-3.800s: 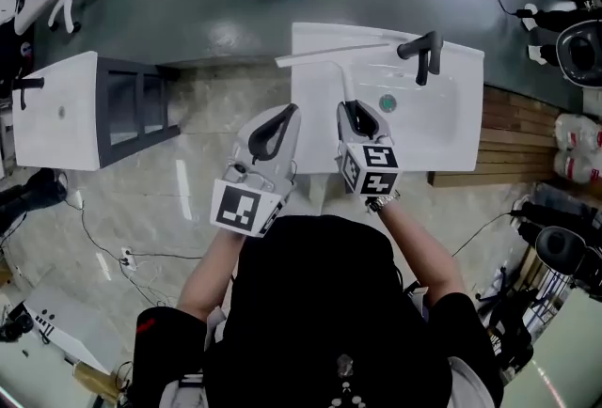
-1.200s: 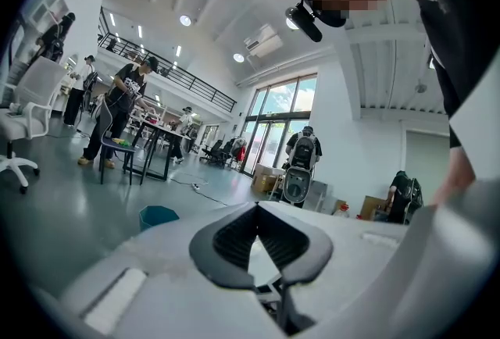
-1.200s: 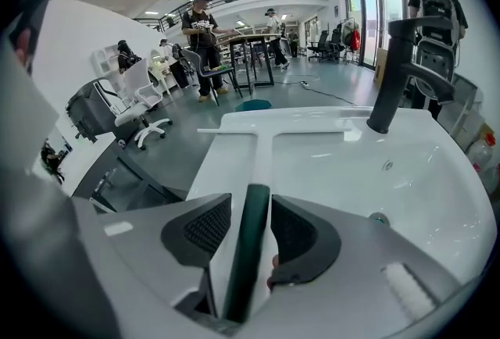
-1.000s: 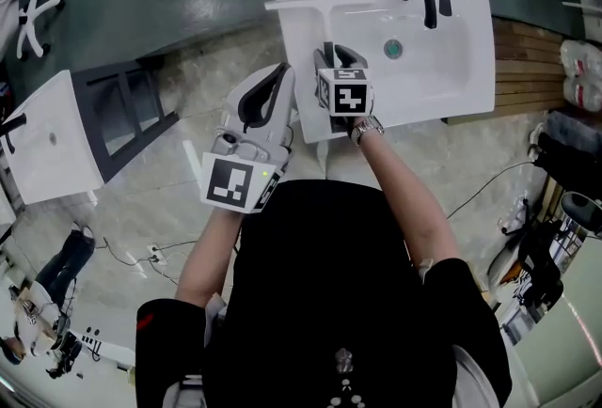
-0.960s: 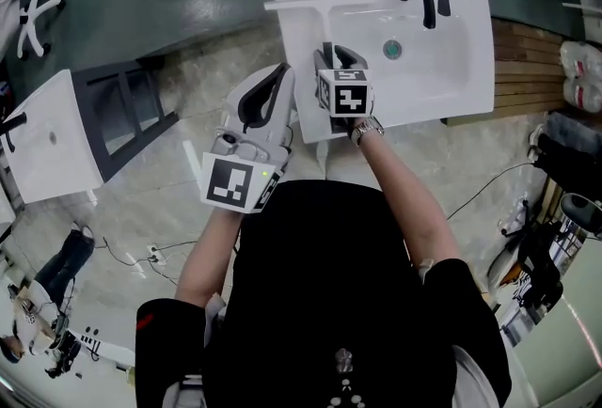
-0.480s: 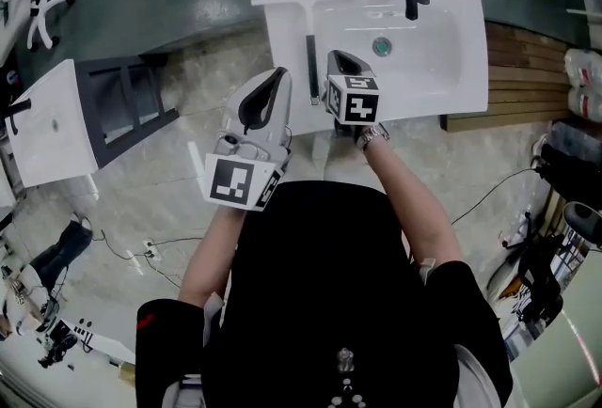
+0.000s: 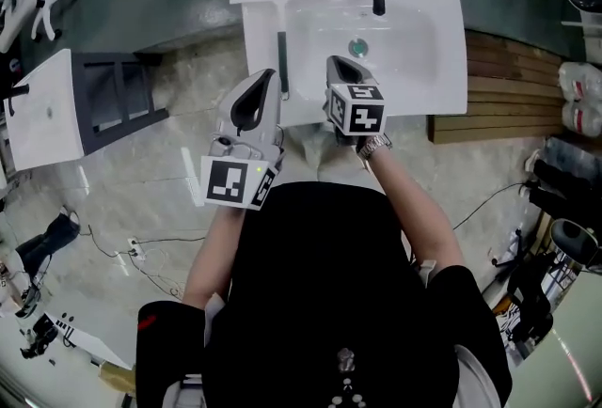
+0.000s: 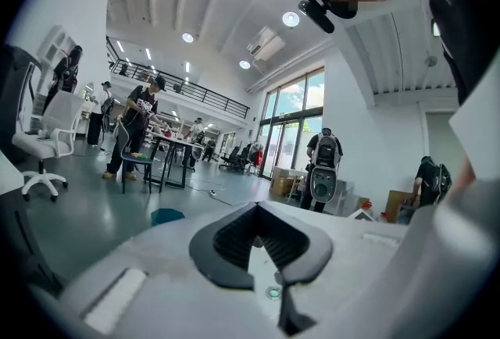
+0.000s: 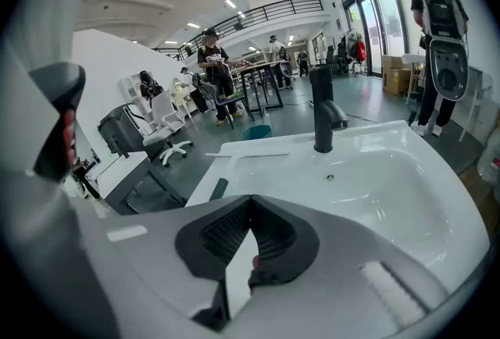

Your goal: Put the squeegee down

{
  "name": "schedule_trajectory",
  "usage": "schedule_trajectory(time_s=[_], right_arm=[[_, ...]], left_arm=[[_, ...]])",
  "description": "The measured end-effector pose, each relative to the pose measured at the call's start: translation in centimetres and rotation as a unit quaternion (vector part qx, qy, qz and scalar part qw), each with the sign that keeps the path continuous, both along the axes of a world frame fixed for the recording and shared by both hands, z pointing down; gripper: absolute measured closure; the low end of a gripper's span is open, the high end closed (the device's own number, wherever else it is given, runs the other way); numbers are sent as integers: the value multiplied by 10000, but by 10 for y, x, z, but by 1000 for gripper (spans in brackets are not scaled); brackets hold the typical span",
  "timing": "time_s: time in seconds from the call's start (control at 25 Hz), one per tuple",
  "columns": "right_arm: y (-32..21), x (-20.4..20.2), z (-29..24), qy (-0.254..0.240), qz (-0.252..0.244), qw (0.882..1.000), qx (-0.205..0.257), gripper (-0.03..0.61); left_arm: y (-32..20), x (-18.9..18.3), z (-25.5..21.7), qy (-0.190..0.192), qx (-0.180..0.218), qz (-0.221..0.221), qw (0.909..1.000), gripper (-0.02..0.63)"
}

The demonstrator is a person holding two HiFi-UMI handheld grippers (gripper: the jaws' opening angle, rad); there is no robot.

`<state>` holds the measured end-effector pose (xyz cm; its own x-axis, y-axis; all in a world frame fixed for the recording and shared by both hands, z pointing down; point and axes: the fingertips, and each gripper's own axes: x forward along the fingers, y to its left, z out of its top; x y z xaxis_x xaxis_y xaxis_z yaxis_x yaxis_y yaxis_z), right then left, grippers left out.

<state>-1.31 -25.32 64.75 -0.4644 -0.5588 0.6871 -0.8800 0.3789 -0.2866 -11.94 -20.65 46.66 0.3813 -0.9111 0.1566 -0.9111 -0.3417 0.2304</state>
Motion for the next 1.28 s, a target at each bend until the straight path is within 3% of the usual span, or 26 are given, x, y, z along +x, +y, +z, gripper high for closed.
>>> schedule_trajectory(time_s=[0.44,0.64,0.88,1.08,1.28], right_arm=[[-9,34,-123,-802,-326,9894,1163,575],[-3,52,-192,-1247,-304,9758,1767,575],[10,70,-258,-1424,-477,9572,2473,576],[19,87,-297,-1600,-460,9435,2865,577],[27,103,-328,-1665,-427,9329,3165,577]], left_arm=[[12,22,-51,-121,516,-603,9968,612],[20,41,-83,-85,758,-602,9953,612],[30,58,-126,-58,1137,-542,9920,612],[37,65,-147,120,1316,-511,9899,612],[46,75,-155,27,1345,-443,9899,612]])
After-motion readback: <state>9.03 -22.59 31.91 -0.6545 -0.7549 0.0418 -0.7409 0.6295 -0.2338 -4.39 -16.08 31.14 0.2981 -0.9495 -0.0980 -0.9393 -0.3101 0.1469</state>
